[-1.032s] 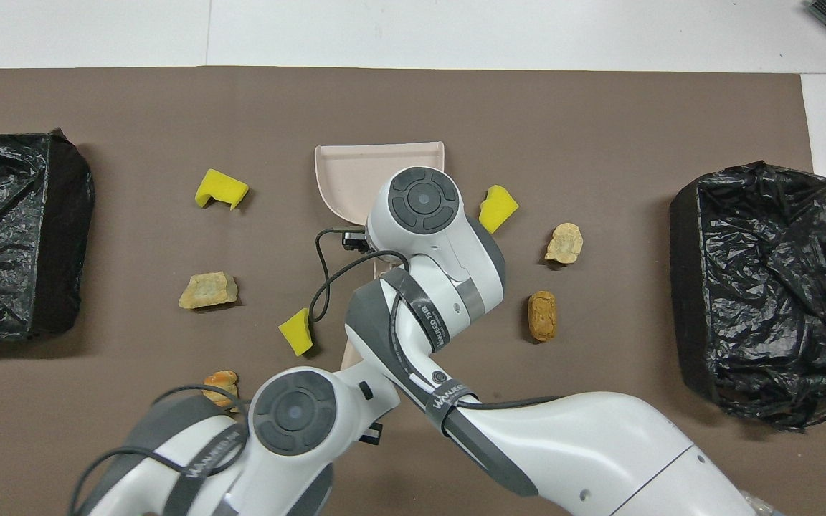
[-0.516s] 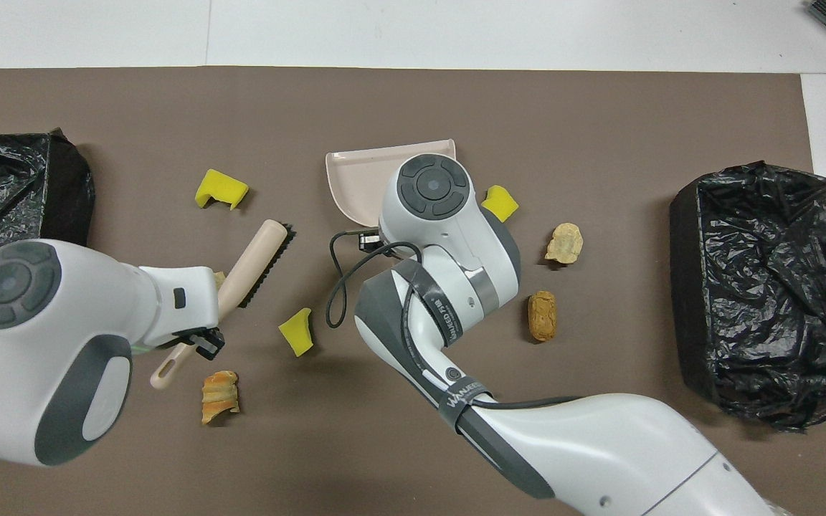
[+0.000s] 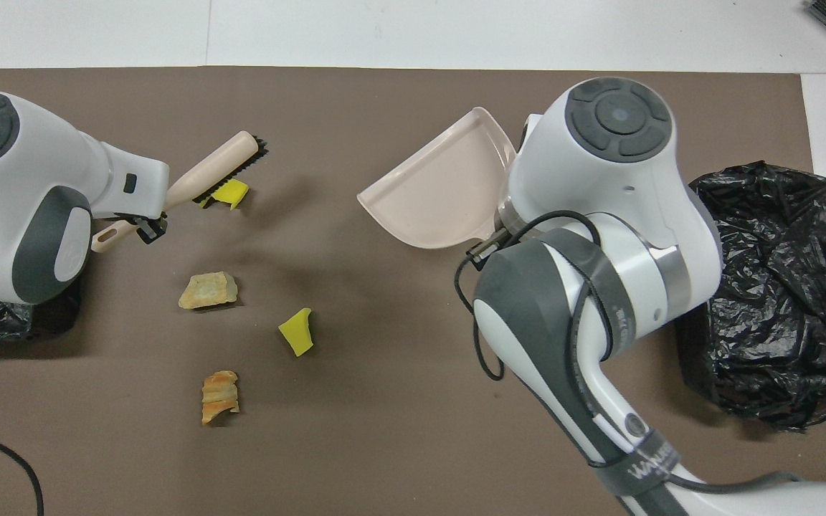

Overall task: Sweep and dump trash in bin
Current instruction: 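Lower the dustpan near the scraps while the left gripper positions the brush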

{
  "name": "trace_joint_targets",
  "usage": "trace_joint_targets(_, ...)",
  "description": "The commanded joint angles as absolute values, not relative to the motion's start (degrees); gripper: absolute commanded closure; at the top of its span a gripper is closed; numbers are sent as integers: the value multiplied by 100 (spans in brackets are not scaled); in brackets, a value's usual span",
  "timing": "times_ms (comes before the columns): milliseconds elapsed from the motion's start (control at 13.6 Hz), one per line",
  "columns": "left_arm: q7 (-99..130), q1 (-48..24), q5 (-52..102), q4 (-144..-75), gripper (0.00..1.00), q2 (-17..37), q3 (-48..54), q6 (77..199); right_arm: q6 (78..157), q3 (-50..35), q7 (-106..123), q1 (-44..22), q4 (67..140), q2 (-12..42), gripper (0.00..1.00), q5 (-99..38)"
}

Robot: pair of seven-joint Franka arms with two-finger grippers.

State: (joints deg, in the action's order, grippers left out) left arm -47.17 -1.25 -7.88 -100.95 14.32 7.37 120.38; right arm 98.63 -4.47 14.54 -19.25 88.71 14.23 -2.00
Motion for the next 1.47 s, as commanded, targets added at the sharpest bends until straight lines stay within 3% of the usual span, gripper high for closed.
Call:
trace_joint_targets(0,-5428,-53,-1019,-9530,100,2186,599,12505,10055,-510,3211,-1706,9850,968,100,-114)
trace_joint_targets(221,-6090,43,-1335,-8475,100,3030,501,12559,10142,-510,4915,-1425,10282,783,100,-114)
trace_joint_targets(516,-6433,149,-1397,-8656,100,3059,492,12631,10177,-518,5976,-1520,10616,756,100,17)
trace_joint_targets(811,-6372,149,-1397,-9980,100,2244,492,12560,10256,-519,5863,-1854,10879,608,100,9)
trace_joint_targets(1180,-6154,88,-1389,-11107,100,1311,518,12086,10878,-527,5827,-2004,11390,378,100,9)
trace_joint_targets(1401,-5197,18,-1354,-11583,100,976,667,11524,11250,-527,5443,-2301,11549,544,100,9)
